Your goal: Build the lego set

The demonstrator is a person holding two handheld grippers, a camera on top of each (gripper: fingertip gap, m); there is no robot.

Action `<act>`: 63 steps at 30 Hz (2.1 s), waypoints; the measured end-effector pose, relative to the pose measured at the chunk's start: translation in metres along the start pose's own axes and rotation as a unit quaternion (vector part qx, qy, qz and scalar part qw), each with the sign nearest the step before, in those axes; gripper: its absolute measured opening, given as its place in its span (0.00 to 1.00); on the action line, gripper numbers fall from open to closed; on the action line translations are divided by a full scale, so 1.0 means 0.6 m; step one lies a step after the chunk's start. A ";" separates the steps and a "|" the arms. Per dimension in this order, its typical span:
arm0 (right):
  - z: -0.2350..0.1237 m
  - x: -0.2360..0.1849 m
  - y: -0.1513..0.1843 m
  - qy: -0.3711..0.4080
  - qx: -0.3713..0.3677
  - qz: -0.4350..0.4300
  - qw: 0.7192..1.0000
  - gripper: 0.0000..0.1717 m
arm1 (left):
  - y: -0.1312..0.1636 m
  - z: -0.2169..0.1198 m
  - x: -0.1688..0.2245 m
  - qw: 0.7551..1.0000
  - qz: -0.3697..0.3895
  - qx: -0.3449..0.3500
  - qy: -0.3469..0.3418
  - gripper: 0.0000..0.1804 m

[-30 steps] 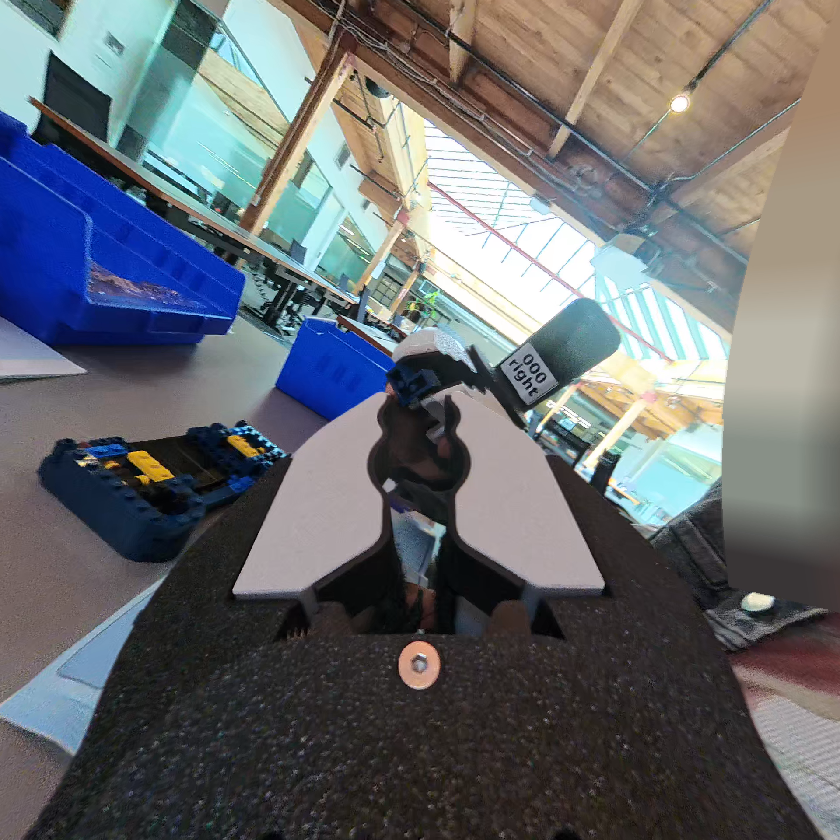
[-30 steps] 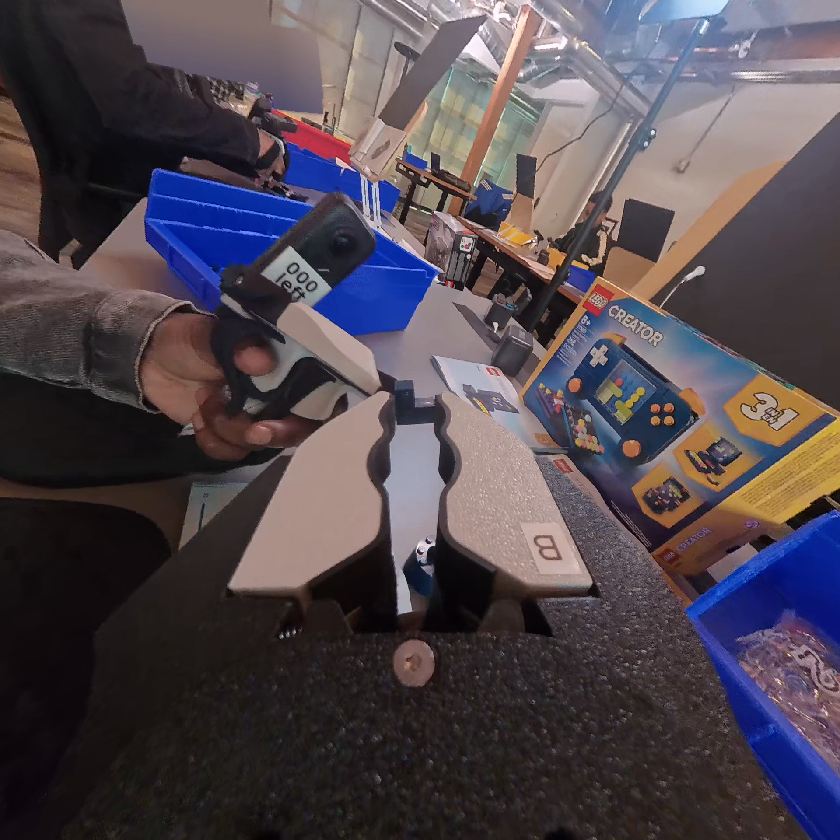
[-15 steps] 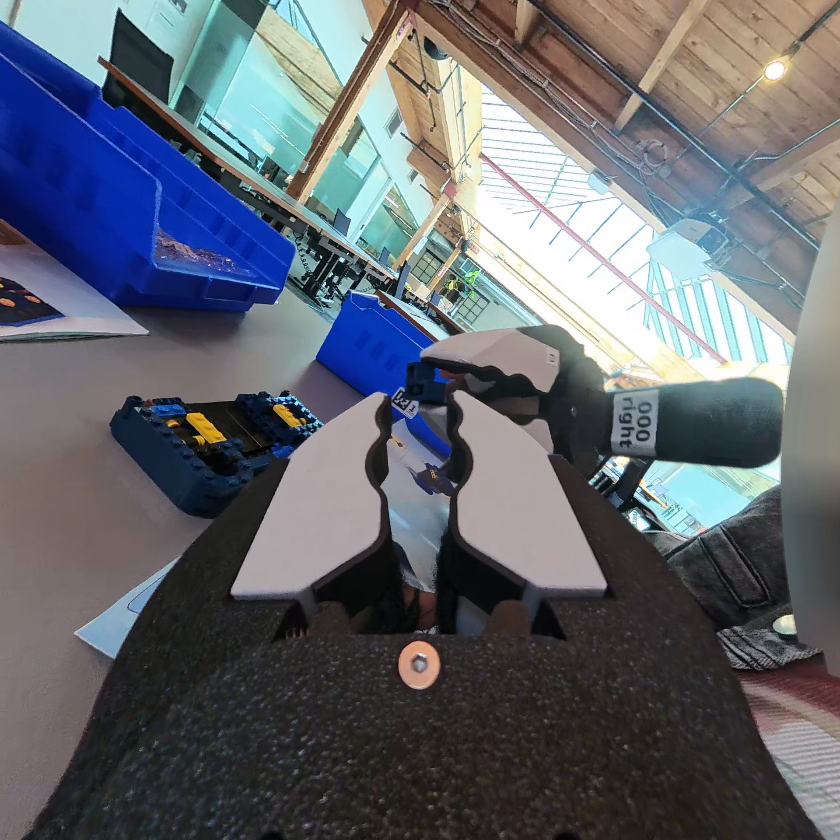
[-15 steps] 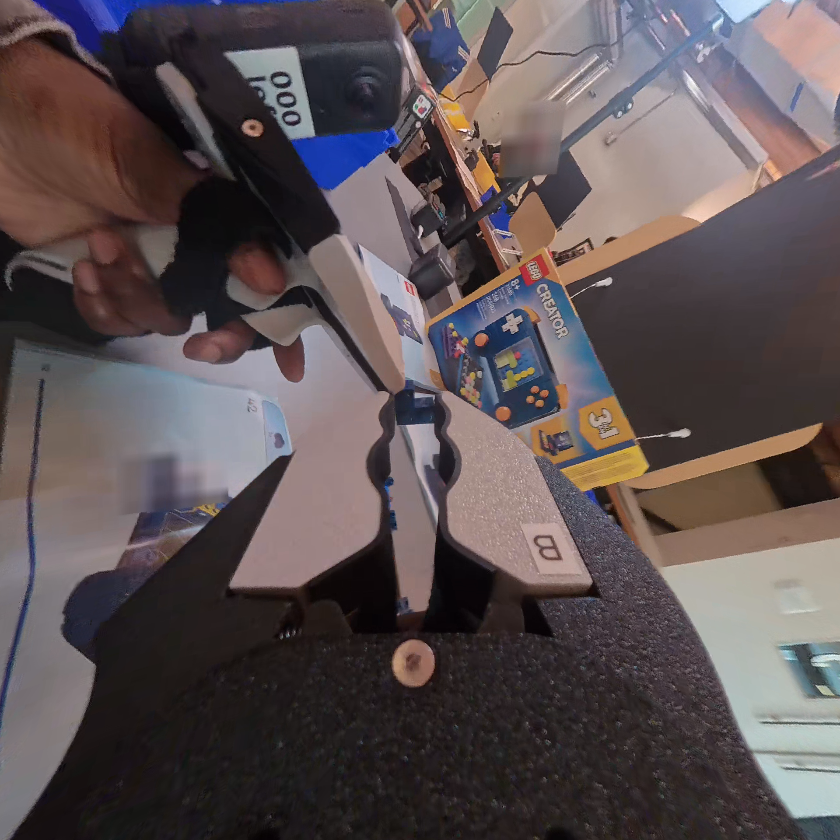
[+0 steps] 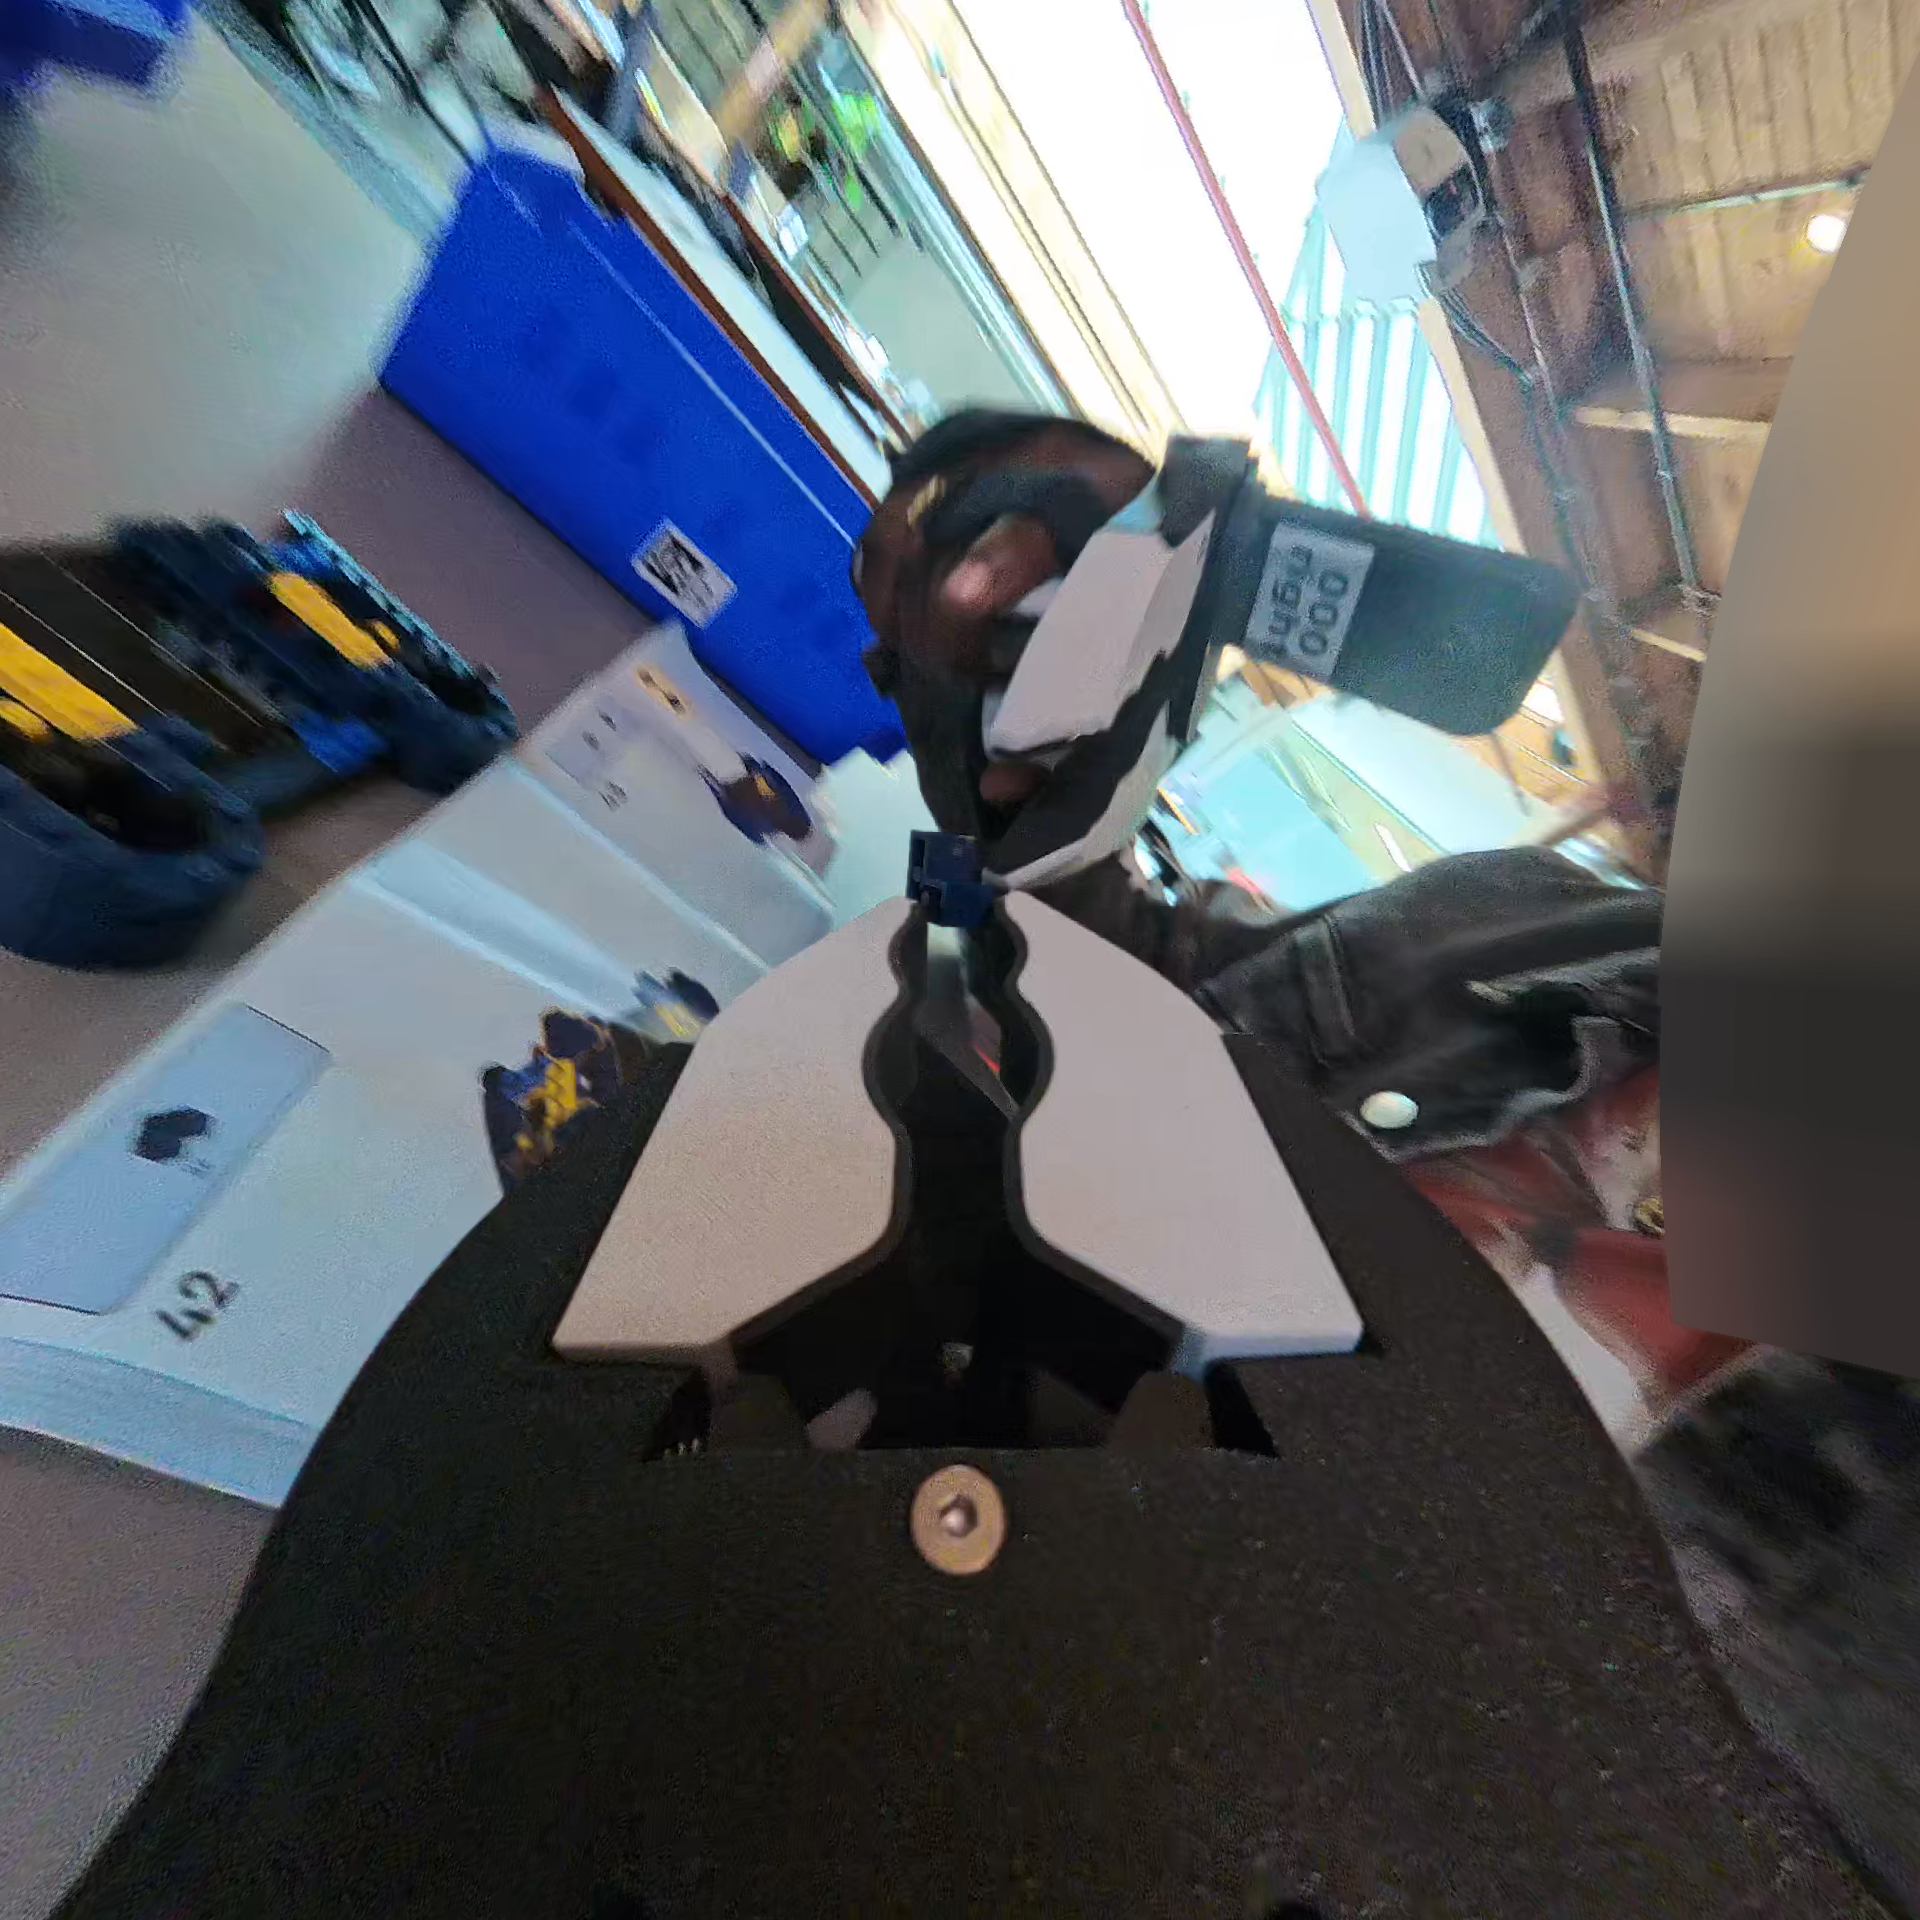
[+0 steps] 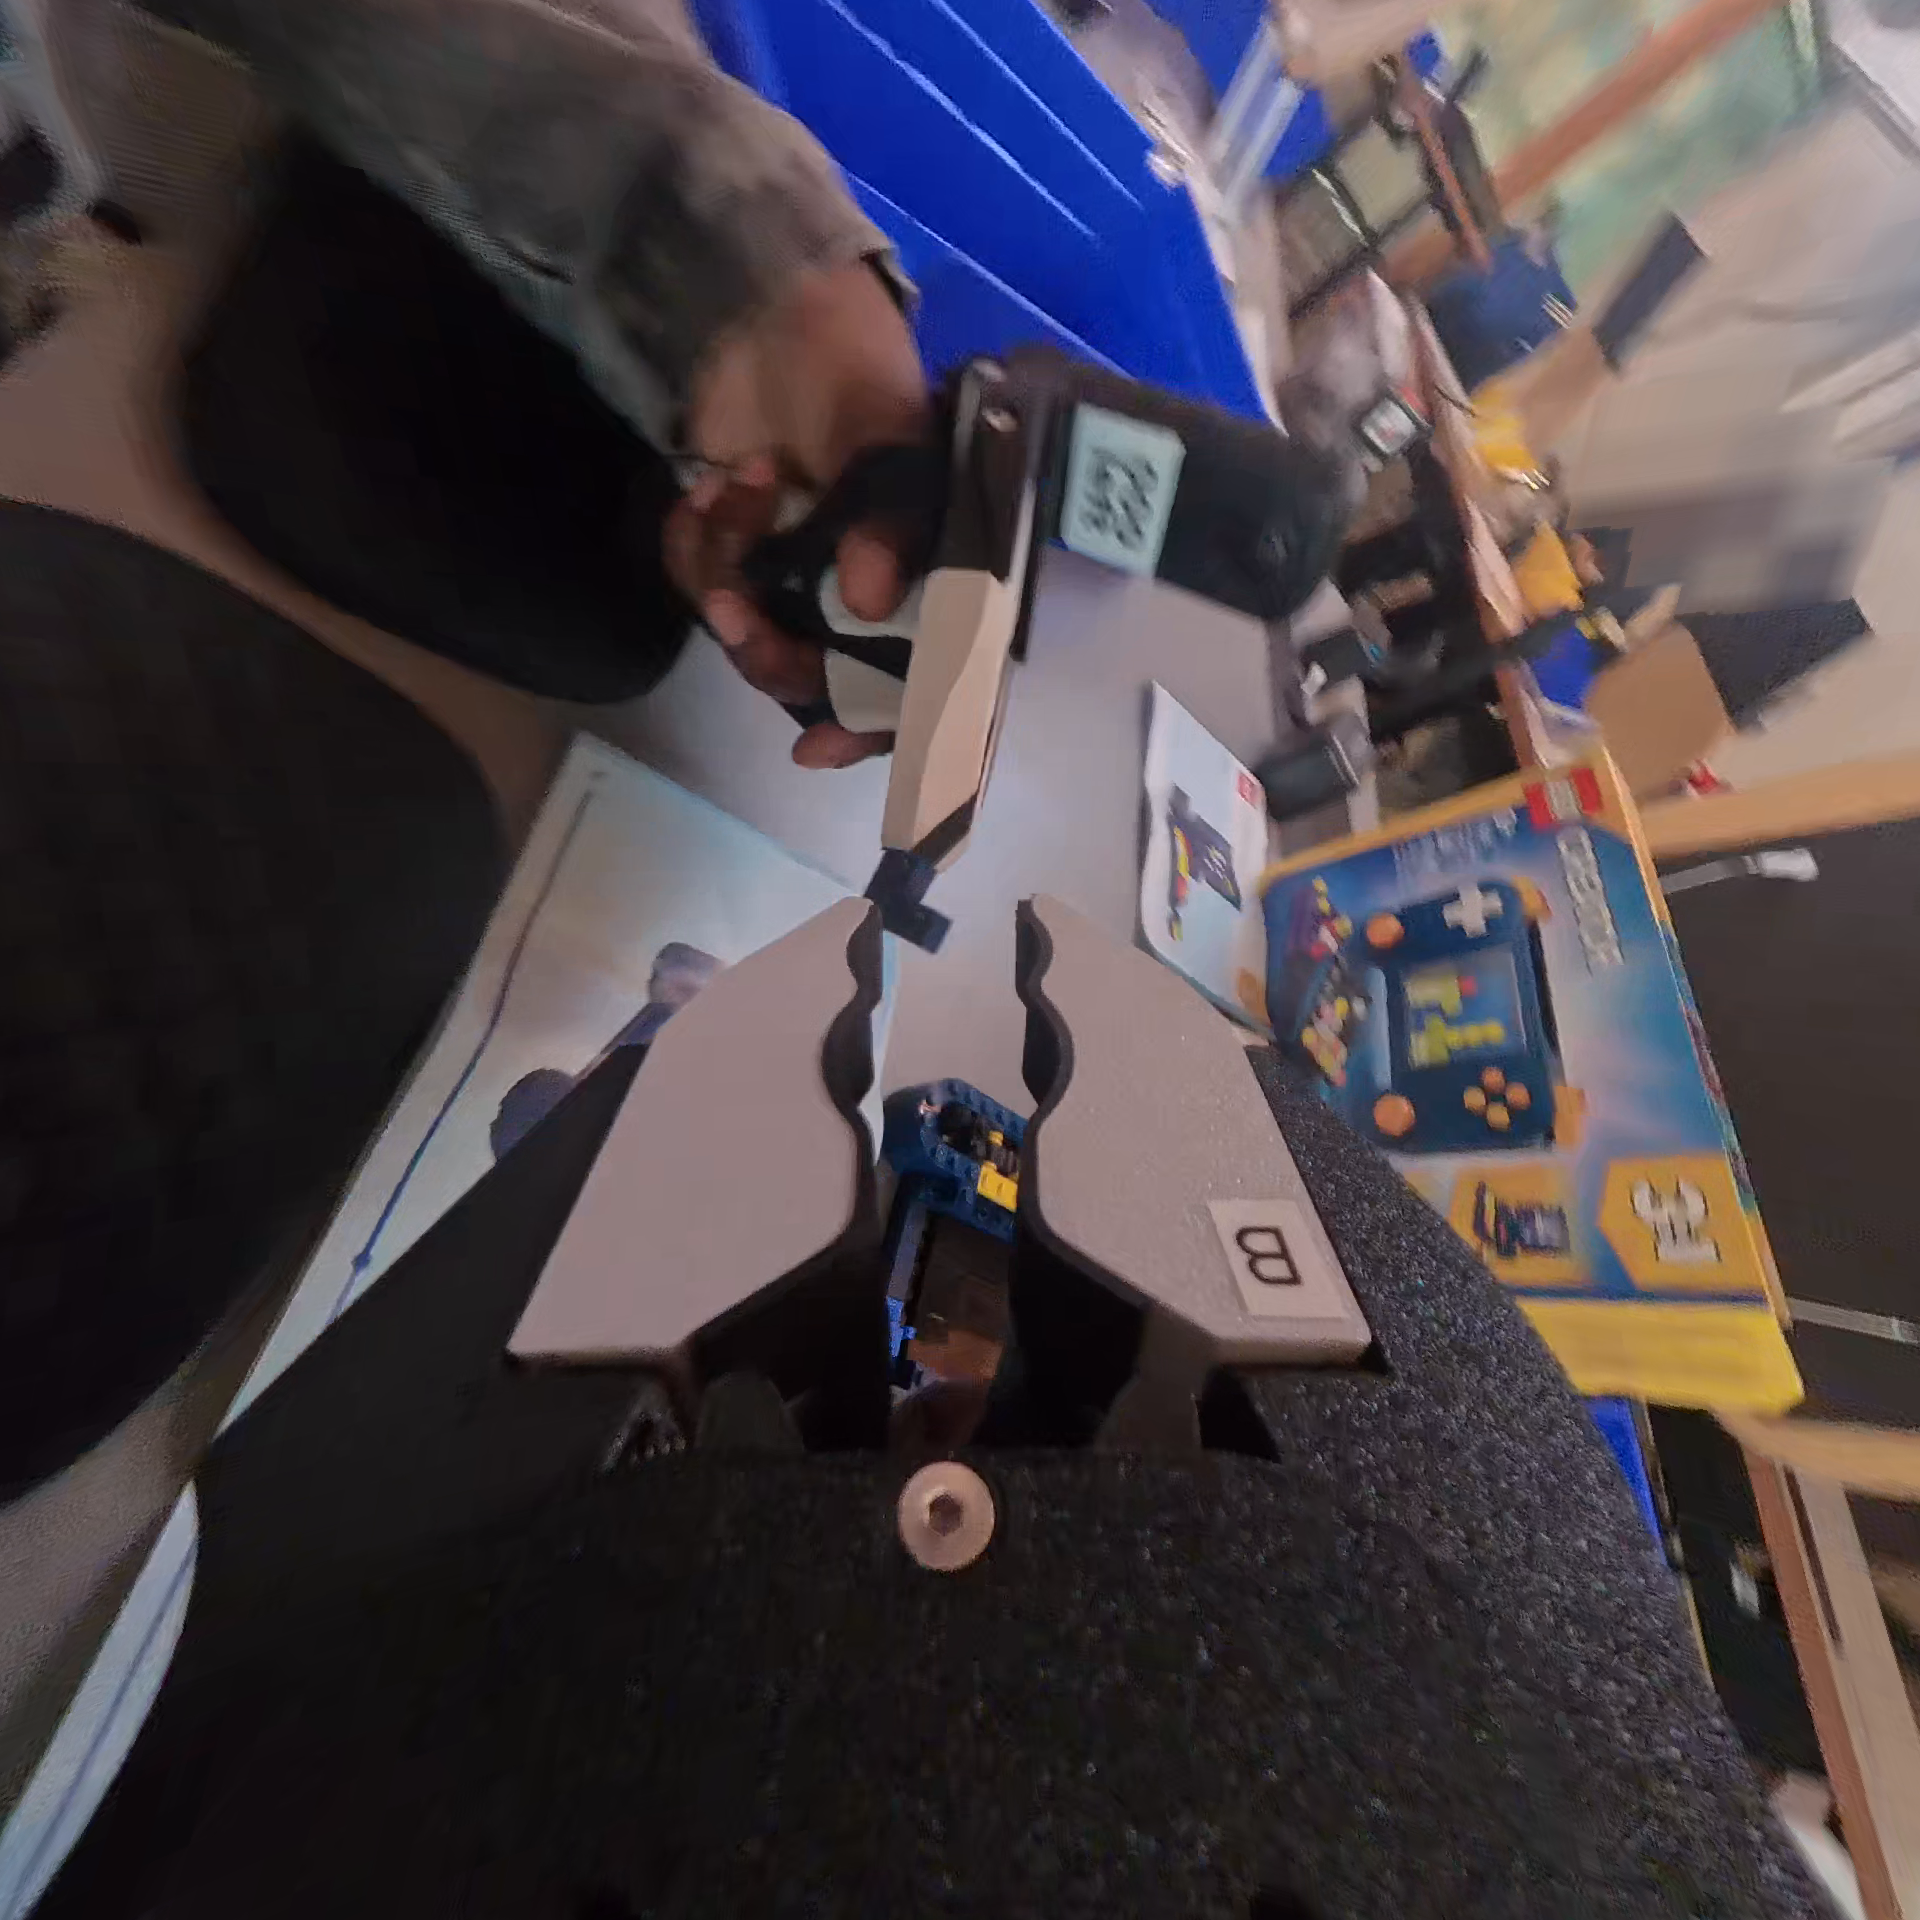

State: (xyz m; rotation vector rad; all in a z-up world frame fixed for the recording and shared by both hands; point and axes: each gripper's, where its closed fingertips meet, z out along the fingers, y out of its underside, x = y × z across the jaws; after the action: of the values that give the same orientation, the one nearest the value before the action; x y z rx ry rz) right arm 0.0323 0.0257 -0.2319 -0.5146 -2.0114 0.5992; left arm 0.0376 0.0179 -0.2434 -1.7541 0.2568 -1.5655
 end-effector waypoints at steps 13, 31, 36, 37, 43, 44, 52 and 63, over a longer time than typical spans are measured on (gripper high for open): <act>0.018 -0.016 0.014 -0.103 -0.078 -0.075 0.989 0.07 | -0.007 0.002 0.004 0.998 -0.044 -0.028 0.040 0.06; 0.070 0.067 0.242 -0.087 -0.138 0.493 0.854 0.06 | -0.110 -0.043 -0.218 0.885 0.269 -0.067 -0.374 0.05; 0.092 0.051 0.276 -0.082 -0.191 0.488 0.848 0.06 | -0.093 -0.040 -0.251 0.890 0.245 -0.090 -0.373 0.05; 0.095 0.048 0.279 -0.079 -0.195 0.485 0.849 0.06 | -0.090 -0.040 -0.255 0.891 0.244 -0.092 -0.373 0.05; 0.100 0.046 0.281 -0.080 -0.200 0.470 0.856 0.06 | -0.084 -0.034 -0.255 0.897 0.239 -0.099 -0.357 0.05; 0.101 0.046 0.279 -0.084 -0.200 0.470 0.856 0.06 | -0.082 -0.033 -0.255 0.898 0.238 -0.102 -0.356 0.05; 0.101 0.043 0.272 -0.116 -0.191 0.473 0.852 0.06 | -0.076 -0.030 -0.258 0.901 0.229 -0.114 -0.350 0.05; 0.091 0.049 0.273 -0.135 -0.171 0.498 0.839 0.05 | -0.075 -0.029 -0.259 0.904 0.223 -0.115 -0.347 0.05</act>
State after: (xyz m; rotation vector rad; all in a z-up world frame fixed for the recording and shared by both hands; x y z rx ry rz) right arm -0.0106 0.1613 -0.3342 -1.8415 -2.0100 0.9537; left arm -0.0286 0.1353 -0.3340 -2.1272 0.4552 -0.5455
